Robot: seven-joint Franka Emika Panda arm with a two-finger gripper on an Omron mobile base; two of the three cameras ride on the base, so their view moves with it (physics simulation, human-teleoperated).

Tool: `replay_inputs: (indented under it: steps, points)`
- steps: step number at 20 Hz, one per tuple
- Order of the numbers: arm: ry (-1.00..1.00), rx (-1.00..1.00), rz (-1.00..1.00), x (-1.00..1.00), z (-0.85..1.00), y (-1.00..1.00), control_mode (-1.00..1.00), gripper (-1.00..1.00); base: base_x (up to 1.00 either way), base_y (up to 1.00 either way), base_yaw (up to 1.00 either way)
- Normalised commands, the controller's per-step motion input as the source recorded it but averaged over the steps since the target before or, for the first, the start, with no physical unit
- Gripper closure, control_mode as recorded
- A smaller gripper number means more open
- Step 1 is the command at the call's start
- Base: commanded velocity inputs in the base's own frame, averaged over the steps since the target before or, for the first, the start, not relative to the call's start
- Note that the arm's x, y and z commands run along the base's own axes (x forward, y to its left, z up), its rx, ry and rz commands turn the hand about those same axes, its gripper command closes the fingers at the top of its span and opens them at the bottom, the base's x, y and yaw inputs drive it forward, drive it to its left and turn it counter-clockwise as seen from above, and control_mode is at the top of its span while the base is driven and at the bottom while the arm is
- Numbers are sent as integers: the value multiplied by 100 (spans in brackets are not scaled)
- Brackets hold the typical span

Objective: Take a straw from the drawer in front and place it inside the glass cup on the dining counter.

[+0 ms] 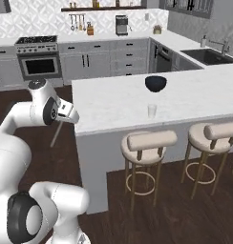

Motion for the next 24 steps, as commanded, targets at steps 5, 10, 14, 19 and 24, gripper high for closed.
replay_inputs:
  steps: [5, 10, 14, 19, 24]
  points:
    - [0, 0, 0, 0, 0, 0, 100, 100, 27, -100, 37]
    - [0, 0, 0, 0, 0, 0, 100, 100, 24, -100, 37]
    - [0, 0, 0, 0, 0, 0, 100, 100, 29, -100, 35]
    - [0, 0, 0, 0, 0, 0, 100, 100, 26, -96, 29]
    - [0, 0, 0, 0, 0, 0, 100, 100, 55, -60, 11]
